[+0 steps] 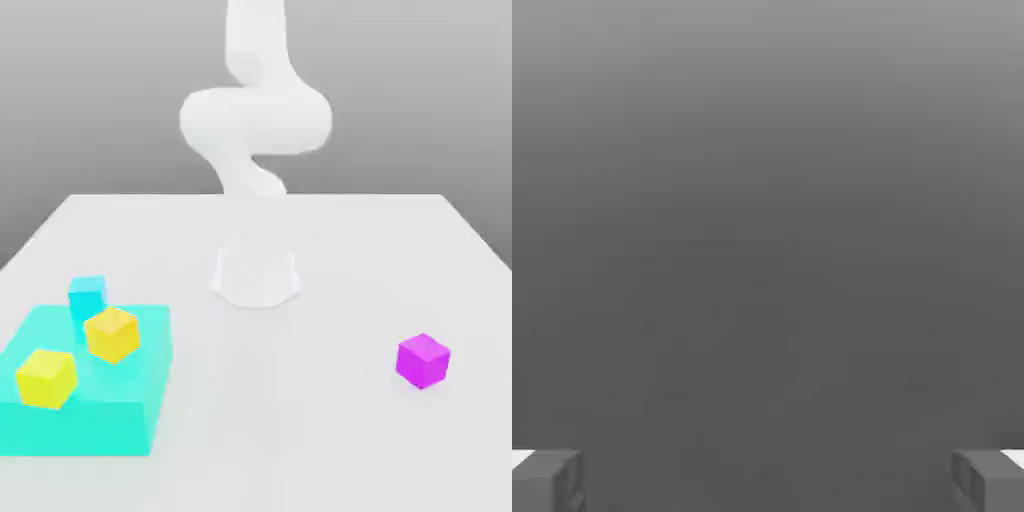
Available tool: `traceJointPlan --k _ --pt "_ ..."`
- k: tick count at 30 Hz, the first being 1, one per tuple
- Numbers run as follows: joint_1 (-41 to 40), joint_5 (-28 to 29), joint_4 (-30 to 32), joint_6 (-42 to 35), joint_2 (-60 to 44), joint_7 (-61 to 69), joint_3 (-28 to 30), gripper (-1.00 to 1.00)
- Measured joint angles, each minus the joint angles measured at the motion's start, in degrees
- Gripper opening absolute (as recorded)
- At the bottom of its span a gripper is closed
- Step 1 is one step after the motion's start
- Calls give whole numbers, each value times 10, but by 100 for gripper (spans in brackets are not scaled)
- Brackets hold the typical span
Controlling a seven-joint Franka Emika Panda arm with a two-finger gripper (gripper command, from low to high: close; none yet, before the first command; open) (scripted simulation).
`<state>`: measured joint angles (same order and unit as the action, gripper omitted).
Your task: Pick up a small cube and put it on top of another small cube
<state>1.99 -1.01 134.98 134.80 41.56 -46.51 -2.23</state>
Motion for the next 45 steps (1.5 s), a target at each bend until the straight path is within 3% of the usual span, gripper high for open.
traceJointPlan --k 13,19,22,26,27,33,35,38,41,43,45 --pt "123 -34 188 186 -269 -61 -158 0" --pt "174 11 271 278 -407 -132 -223 0" --pt "206 101 268 326 -474 -201 -182 0" --pt "299 199 252 389 -556 -275 -68 0" --pt "317 202 250 399 -567 -277 -49 -100" --pt "324 209 249 405 -573 -282 -40 -100" --pt "300 192 253 387 -552 -269 -68 -100" --pt "265 111 266 344 -495 -209 -124 -100" --pt "266 31 278 296 -432 -150 -141 -100" --pt "267 23 276 264 -400 -116 -109 -100" --pt "206 30 272 232 -373 -84 -70 -100"
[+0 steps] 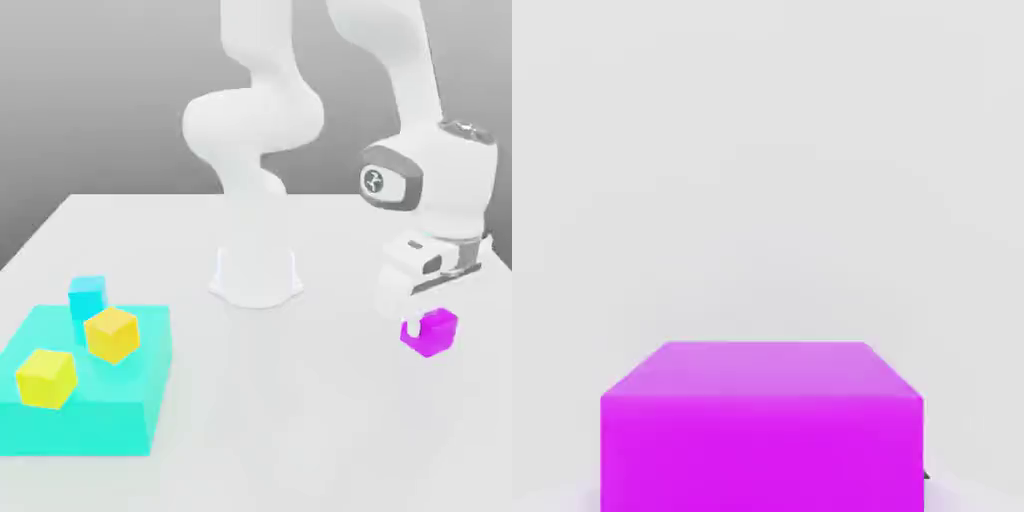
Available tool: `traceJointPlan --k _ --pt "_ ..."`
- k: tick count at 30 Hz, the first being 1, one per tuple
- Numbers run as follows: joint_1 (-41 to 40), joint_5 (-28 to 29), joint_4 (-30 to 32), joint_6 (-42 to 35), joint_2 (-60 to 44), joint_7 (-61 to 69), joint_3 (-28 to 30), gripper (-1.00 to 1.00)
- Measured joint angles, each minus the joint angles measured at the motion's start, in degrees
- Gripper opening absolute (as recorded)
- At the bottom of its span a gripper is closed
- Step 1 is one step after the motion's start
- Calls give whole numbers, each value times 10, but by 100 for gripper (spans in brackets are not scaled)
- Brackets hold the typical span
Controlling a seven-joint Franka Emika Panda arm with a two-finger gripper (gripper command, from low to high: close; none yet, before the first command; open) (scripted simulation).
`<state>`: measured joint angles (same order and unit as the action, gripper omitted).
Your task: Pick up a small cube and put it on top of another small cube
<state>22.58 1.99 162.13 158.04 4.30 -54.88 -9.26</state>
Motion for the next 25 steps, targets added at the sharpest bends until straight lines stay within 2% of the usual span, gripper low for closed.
traceJointPlan --k 16,21,22,25 --pt "-313 100 -46 -245 206 251 298 -100" --pt "-324 96 -22 -157 141 276 330 -100" --pt "-323 94 -17 -138 127 278 333 100" --pt "-323 94 -17 -138 127 278 333 100"
